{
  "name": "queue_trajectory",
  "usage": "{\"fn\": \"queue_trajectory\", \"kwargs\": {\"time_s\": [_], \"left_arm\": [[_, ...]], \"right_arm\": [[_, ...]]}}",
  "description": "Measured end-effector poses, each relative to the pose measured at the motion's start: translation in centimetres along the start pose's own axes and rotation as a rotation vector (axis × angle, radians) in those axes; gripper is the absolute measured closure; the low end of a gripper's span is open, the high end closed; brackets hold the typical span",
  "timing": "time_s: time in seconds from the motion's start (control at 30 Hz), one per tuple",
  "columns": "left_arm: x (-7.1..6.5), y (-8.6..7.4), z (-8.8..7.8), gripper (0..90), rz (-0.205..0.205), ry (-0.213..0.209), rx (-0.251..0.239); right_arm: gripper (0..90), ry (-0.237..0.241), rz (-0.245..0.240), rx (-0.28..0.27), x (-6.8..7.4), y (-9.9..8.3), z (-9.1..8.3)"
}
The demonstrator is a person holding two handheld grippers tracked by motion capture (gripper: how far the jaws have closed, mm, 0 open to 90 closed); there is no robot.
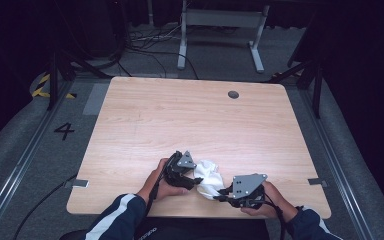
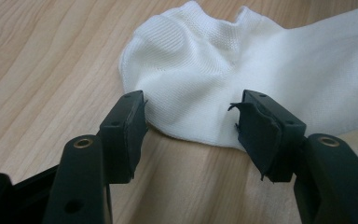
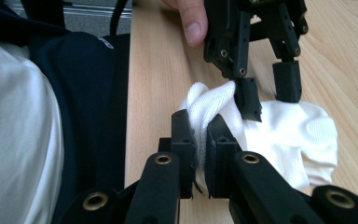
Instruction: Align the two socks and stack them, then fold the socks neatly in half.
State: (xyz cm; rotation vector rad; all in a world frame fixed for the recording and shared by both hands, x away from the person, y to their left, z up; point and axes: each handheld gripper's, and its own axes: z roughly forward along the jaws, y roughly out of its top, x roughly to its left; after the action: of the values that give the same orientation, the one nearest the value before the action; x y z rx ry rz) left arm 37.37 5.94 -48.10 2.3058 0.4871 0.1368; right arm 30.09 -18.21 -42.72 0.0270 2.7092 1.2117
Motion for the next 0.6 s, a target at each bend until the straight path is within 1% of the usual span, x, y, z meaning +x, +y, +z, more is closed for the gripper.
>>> {"fn": "queue_trajectory", "kwargs": {"time_s": [0.03, 0.13, 0.23, 0.27, 0.47, 0.5, 0.53, 0.6], "left_arm": [[0.0, 0.1, 0.0, 41.8, 0.013, -0.002, 0.002], [0.0, 0.1, 0.1, 41.8, 0.016, -0.012, -0.001], [0.0, 0.3, 0.3, 41.8, 0.03, -0.027, 0.006], [0.0, 0.3, 0.4, 41.9, 0.028, -0.033, -0.002], [0.0, 0.3, 0.4, 42.0, 0.03, -0.034, -0.007], [0.0, 0.3, 0.4, 42.0, 0.03, -0.034, -0.007], [0.1, 0.3, 0.3, 42.0, 0.038, -0.038, -0.002], [0.2, 0.3, 0.3, 42.3, 0.04, -0.043, -0.003]], "right_arm": [[84.9, 0.003, -0.004, -0.003, 0.1, 0.0, 0.0], [84.8, -0.005, -0.009, -0.009, 0.1, 0.1, -0.2], [84.7, -0.014, -0.004, -0.02, -0.1, 0.2, -0.4], [84.7, -0.017, -0.005, -0.023, -0.2, 0.2, -0.4], [84.6, -0.062, 0.006, -0.04, -0.7, 0.5, -0.7], [84.6, -0.062, 0.006, -0.04, -0.7, 0.5, -0.7], [84.6, -0.068, 0.01, -0.041, -0.8, 0.5, -0.7], [84.4, -0.09, 0.019, -0.048, -1.1, 0.5, -0.7]]}}
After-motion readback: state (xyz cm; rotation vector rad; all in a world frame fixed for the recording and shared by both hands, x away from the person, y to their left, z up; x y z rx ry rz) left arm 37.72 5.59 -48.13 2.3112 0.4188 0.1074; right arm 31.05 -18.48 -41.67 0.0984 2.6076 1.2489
